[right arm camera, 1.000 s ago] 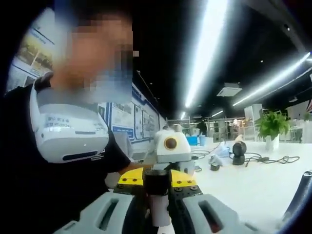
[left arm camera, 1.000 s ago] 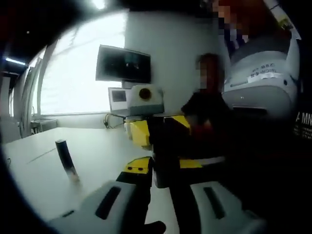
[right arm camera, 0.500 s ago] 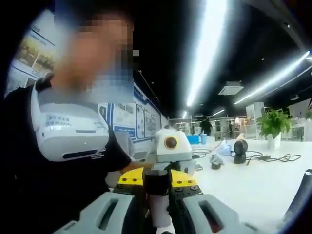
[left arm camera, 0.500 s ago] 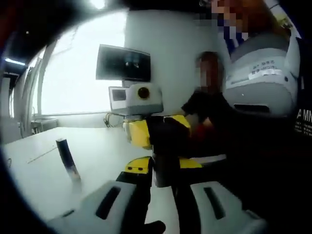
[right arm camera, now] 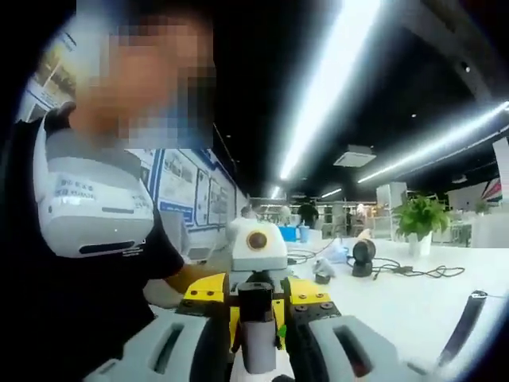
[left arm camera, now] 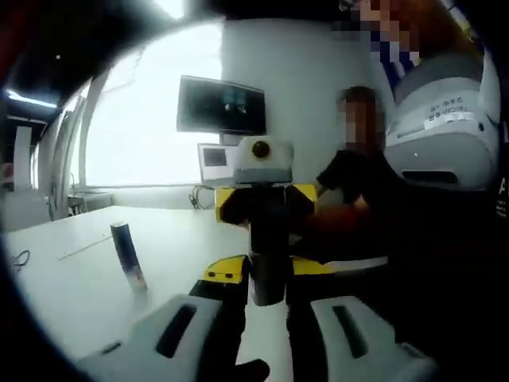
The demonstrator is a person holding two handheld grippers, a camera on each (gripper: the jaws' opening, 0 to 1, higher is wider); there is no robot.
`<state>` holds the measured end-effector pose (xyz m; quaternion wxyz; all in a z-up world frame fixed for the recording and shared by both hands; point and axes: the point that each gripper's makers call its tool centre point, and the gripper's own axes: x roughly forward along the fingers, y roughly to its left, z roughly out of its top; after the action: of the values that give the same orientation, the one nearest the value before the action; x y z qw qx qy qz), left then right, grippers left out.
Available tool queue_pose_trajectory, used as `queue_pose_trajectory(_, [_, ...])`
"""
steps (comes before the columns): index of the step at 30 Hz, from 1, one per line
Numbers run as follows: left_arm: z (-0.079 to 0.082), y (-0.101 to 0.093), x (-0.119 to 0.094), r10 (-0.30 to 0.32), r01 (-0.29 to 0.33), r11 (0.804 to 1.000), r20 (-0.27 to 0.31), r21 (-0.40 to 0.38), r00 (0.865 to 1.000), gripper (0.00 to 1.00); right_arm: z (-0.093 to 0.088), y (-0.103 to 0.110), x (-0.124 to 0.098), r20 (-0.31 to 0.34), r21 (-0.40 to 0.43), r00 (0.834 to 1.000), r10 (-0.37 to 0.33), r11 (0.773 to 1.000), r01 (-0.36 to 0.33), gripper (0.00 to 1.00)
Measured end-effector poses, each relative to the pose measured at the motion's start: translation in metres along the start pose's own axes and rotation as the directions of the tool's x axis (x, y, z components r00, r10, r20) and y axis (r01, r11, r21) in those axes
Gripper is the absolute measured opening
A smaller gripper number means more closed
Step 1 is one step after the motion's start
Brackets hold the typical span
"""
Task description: Pick up cosmetic bottle twist off cap place on table pick up cap screw tight cap place on table
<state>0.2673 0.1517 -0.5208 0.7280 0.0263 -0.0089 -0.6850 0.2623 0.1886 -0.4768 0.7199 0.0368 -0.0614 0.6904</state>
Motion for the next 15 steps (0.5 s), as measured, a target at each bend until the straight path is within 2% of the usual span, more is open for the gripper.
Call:
queue_pose_trajectory(3, [0.001,0.003,-0.001,0.036,-0.036,0.999,0.004,0.003,0.999,0.08,0.004,-0.001,-0.001,0.023,-0.005,0.999,-0.032,0.999,0.032,0.22])
queue_pose_trajectory(8, [-0.003,0.012,-0.002,0.117,-0.117,0.993,-0.021,0.011,0.993,0.08,0.001,-0.005,0.001,0.000,-0.066,0.992,-0.126,0.990,0.126,0.22])
queue_pose_trajectory(9, [-0.003,0.012,-0.002,0.117,-0.117,0.993,-0.020,0.004,0.993,0.08,0.000,-0.005,0.002,-0.004,-0.068,0.990,-0.142,0.988,0.142,0.23])
queue_pose_trajectory(12, [0.000,0.014,-0.002,0.140,-0.140,0.990,-0.011,-0.001,0.990,0.08,0.000,-0.009,0.003,0.001,-0.104,0.976,-0.218,0.971,0.217,0.25])
queue_pose_trajectory(14, [-0.001,0.017,-0.001,0.181,-0.180,0.983,-0.029,0.024,0.983,0.08,0.000,-0.014,0.002,0.003,-0.132,0.959,-0.283,0.951,0.281,0.25])
queue_pose_trajectory(15, [-0.002,0.021,-0.001,0.216,-0.214,0.976,-0.039,0.046,0.976,0.08,0.000,-0.012,0.004,0.012,-0.134,0.959,-0.284,0.950,0.283,0.25])
